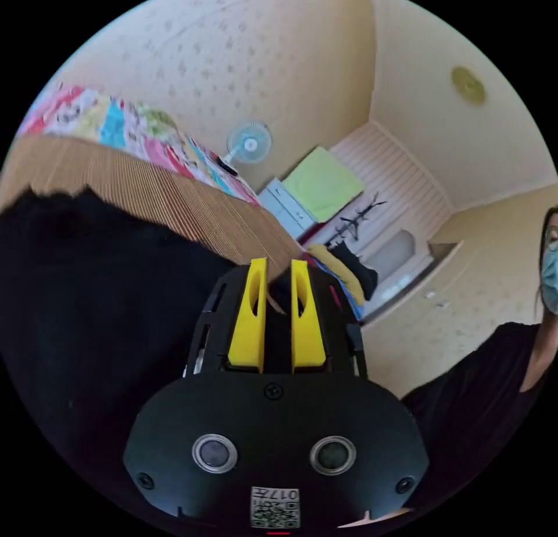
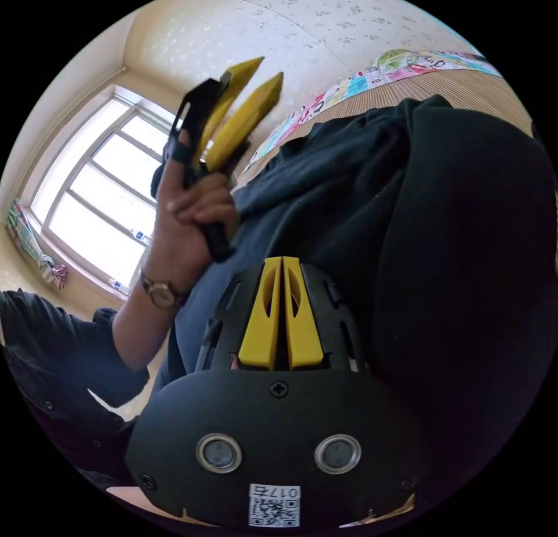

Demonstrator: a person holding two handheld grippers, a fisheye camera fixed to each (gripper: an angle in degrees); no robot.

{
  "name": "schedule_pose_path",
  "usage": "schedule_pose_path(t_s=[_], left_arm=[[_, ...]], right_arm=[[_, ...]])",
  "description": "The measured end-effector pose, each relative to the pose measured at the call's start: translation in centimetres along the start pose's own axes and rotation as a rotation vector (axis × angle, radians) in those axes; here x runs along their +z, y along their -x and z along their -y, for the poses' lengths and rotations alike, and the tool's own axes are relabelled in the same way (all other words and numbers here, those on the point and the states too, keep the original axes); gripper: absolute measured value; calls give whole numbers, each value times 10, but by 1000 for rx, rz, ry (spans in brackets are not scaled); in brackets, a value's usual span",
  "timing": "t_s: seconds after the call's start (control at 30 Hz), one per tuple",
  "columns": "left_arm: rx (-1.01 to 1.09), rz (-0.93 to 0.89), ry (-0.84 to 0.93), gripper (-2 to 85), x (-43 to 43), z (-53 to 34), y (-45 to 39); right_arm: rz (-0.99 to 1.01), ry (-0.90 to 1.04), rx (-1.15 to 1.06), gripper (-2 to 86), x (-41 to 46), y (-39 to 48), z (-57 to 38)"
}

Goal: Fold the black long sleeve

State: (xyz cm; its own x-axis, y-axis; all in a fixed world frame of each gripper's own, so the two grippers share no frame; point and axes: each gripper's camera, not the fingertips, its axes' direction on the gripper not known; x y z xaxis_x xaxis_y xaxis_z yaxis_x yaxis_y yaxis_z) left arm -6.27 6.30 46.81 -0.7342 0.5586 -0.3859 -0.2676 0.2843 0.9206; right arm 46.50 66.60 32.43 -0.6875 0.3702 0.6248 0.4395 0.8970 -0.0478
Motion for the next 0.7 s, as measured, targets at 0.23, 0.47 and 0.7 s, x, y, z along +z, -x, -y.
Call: schedule_pose_path(t_s=[0.23,0.47,0.7], left_arm=[[-113,449,-302,82,-141,-54,-17],[-355,1025,-20,65,-178,-38,94],[-258,1160,49,47,-161,-6,126]], right_arm=[[-10,7,-35,3,-9,17,5],[-17,9,-36,4,-14,27,15],[25,23,-34,4,-12,26,37]])
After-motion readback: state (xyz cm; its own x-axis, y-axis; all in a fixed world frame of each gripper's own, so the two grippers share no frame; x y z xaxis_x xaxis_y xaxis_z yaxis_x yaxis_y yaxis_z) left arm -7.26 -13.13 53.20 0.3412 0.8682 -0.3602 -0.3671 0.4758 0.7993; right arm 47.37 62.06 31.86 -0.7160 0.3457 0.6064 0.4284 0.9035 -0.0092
